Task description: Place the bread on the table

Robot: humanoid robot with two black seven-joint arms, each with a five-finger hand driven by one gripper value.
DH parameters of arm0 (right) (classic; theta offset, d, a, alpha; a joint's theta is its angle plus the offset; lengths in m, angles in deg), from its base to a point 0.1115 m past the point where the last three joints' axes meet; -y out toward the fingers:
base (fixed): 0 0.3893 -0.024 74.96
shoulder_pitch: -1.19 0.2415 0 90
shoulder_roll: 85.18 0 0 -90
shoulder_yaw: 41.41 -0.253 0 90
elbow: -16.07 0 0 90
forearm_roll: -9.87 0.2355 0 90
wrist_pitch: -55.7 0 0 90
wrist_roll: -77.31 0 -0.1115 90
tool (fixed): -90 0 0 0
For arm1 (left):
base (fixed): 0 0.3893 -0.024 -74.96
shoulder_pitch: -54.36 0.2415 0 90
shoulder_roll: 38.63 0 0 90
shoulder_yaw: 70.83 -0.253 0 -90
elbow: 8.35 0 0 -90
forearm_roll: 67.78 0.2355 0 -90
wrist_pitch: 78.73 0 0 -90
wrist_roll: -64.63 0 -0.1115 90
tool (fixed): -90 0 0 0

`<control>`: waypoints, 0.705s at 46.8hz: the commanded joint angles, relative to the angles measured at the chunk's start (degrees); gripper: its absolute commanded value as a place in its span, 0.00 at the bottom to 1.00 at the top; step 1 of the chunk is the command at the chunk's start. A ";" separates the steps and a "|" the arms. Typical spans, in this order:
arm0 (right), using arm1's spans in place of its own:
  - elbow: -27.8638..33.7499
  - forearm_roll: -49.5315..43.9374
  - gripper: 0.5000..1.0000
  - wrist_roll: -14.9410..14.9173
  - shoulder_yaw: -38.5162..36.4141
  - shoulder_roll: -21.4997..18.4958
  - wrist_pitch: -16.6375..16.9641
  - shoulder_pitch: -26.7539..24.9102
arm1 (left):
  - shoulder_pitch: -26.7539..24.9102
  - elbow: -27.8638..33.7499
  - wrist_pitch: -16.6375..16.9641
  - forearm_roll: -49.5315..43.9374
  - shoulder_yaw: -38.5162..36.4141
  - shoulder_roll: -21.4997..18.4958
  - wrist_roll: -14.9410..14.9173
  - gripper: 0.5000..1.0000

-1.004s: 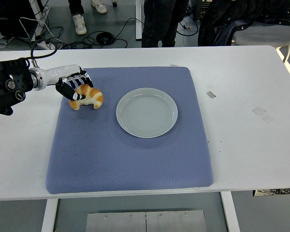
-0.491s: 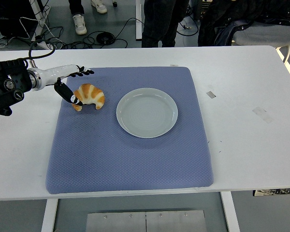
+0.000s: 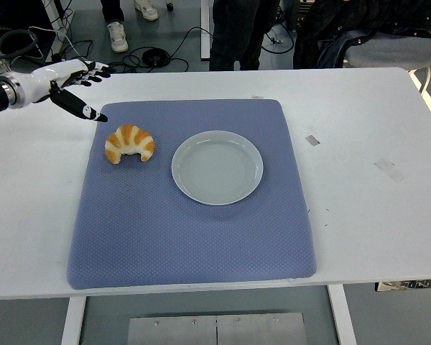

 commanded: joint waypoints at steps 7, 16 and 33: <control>0.00 0.00 1.00 0.01 0.00 0.00 0.00 -0.01 | 1.22 -1.39 -1.53 -3.32 4.57 -0.18 0.36 0.86; 0.00 0.00 1.00 0.01 0.00 0.00 0.00 -0.01 | 2.01 -3.84 -3.38 -8.41 5.01 -0.53 1.41 0.86; 0.00 0.00 1.00 0.09 0.00 0.00 0.00 -0.01 | 4.64 -5.87 -6.27 -11.93 10.55 -0.79 2.12 0.87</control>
